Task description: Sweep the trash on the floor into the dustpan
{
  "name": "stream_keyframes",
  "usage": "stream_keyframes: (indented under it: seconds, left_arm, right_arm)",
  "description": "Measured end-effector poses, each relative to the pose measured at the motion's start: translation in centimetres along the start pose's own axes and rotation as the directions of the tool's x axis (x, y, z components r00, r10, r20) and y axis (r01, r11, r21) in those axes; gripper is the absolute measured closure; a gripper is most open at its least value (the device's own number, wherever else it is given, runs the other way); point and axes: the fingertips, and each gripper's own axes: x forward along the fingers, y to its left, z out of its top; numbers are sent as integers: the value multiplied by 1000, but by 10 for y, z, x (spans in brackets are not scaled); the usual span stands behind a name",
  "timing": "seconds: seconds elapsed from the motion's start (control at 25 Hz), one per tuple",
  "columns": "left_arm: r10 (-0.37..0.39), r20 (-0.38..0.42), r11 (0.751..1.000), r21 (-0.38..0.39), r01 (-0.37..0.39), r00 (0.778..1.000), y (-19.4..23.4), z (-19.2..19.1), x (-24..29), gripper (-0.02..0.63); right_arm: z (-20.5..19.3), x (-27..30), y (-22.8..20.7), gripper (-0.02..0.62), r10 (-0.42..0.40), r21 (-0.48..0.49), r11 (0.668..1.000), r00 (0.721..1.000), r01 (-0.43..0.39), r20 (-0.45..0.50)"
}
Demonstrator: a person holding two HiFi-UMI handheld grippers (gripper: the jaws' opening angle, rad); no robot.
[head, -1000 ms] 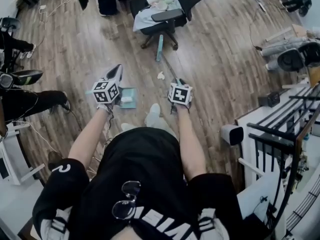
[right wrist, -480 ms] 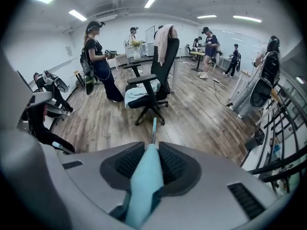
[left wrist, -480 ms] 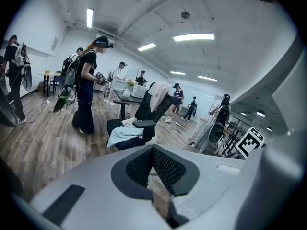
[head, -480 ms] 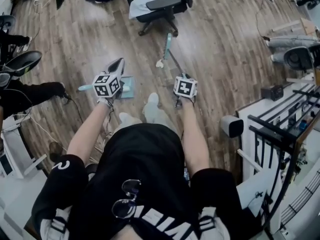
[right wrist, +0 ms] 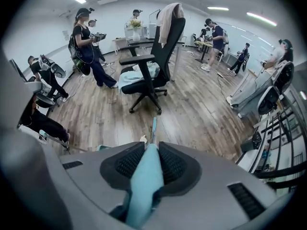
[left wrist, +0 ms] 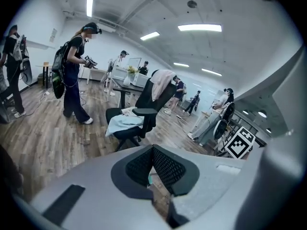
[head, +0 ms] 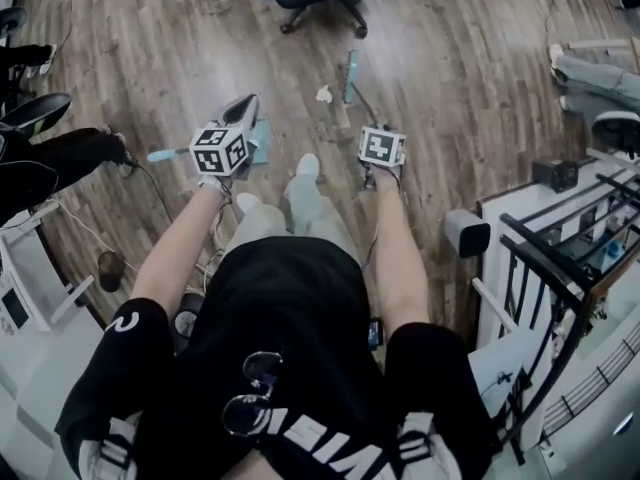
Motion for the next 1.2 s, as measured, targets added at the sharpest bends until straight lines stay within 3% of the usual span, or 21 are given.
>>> stream_keyframes:
  seconds: [0.28, 0.52, 0.68, 0.88, 1.2]
  left_arm:
    - [29, -44, 999, -38, -31, 999, 21, -23, 24, 607]
    - [62, -65, 996, -66, -66, 996, 39, -39, 24, 607]
    - [77, -63, 993, -82, -82, 995, 50, -43, 16, 607]
    - [92, -66, 991, -91, -98, 994, 58, -55, -4, 607]
    - [114, -54, 987, -104, -119, 992, 76, -73, -53, 607]
  right_arm:
    - [-2, 53, -6, 511, -70, -85, 995, 993, 62, -98]
    - [-14, 73, 21, 511, -37, -176, 984, 992, 14, -124]
    - [-12, 84, 54, 511, 21, -276, 960, 996, -44, -83]
    - [-26, 79, 83, 511, 34, -392, 917, 995, -69, -95]
    - [-84, 70, 126, 511, 49, -481, 870, 989, -111, -140]
